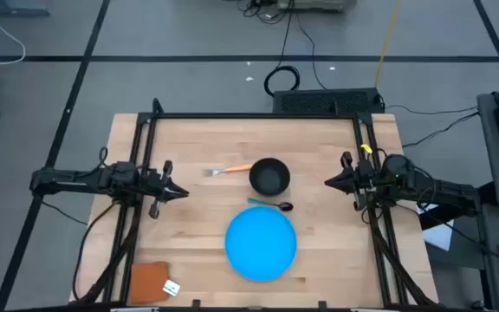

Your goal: Set table place

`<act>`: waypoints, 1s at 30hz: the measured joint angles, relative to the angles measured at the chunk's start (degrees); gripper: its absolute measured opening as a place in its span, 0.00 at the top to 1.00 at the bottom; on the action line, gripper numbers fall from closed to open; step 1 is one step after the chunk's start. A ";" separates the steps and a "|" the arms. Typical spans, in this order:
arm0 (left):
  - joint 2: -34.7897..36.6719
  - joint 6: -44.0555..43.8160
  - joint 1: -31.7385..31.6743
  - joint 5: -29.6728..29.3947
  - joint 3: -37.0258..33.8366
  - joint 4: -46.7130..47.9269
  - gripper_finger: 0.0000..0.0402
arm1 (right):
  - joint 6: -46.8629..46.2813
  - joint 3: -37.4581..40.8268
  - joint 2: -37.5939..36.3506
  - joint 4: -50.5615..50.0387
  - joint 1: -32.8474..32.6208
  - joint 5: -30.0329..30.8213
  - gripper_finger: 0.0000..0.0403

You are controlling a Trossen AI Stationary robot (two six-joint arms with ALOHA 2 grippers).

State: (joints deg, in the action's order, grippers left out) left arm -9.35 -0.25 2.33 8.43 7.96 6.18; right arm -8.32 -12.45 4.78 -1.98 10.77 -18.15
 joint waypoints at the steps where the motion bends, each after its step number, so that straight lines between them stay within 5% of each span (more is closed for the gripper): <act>1: 0.00 0.00 0.01 0.00 -0.01 0.01 0.91 | 0.00 0.00 0.00 0.00 0.02 0.02 1.00; 30: 0.01 0.00 0.01 0.00 0.00 0.01 0.91 | 0.00 0.01 0.00 0.00 0.02 0.00 1.00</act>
State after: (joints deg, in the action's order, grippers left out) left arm -9.34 -0.25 2.34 8.43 7.96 6.18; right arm -8.32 -12.44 4.78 -1.98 10.79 -18.15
